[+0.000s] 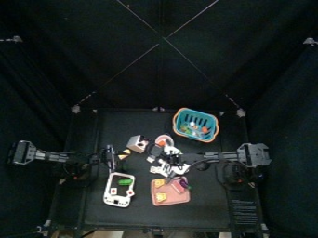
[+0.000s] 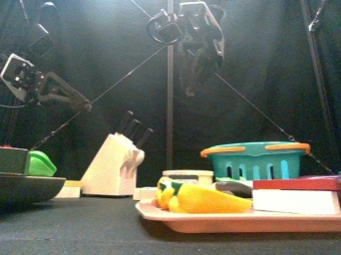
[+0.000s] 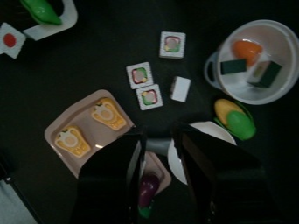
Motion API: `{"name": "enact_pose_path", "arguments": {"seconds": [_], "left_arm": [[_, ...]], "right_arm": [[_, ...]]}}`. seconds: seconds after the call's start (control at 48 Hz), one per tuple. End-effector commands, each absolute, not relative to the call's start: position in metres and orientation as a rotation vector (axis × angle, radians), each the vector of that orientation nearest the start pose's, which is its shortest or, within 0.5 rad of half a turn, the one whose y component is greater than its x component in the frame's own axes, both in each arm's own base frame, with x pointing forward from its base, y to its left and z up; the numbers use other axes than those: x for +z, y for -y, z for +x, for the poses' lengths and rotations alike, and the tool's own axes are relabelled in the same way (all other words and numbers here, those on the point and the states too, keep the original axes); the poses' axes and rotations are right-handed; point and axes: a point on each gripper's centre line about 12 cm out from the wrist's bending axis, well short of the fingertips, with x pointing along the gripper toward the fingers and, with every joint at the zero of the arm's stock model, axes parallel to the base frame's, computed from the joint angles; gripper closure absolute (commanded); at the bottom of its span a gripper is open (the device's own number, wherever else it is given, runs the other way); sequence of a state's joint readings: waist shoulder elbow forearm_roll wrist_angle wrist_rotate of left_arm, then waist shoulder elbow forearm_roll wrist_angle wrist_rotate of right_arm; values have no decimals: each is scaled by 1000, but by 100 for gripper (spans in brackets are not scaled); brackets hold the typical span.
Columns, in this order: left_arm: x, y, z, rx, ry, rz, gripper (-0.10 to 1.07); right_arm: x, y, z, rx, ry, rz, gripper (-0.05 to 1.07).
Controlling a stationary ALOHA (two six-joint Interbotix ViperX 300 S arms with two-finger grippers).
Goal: Grab squash half
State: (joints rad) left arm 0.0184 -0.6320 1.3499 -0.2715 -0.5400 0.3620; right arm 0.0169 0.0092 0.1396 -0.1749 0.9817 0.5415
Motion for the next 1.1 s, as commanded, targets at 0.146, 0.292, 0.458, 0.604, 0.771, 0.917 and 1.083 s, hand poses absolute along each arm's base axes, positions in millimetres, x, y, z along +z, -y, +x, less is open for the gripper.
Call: {"name": "enact_pose_path", "arguments": {"seconds": [0.146,0.292,0.458,0.604,0.771,0.917,1.083], "left_arm": [[189,-3,216,61,-199,148,24],[188,-1,216,50,-211,146,24],[189,-1,216,47,-210,146,24],[189,0,216,45,-209,148,24],[187,-1,216,47,-213,145,24],[186,-1,215,47,-217,144,24],[186,-1,214,48,-217,141,24]], "right_arm": [[267,-11,401,-241,-911,290,32],[250,-18,398,-203,-885,275,32],[228,-28,392,-158,-867,212,32],[214,-33,385,-119,-838,193,32],[211,-38,388,-59,-740,197,32],[203,-40,390,-26,-695,194,32],[185,-42,393,-12,-708,193,31]]}}
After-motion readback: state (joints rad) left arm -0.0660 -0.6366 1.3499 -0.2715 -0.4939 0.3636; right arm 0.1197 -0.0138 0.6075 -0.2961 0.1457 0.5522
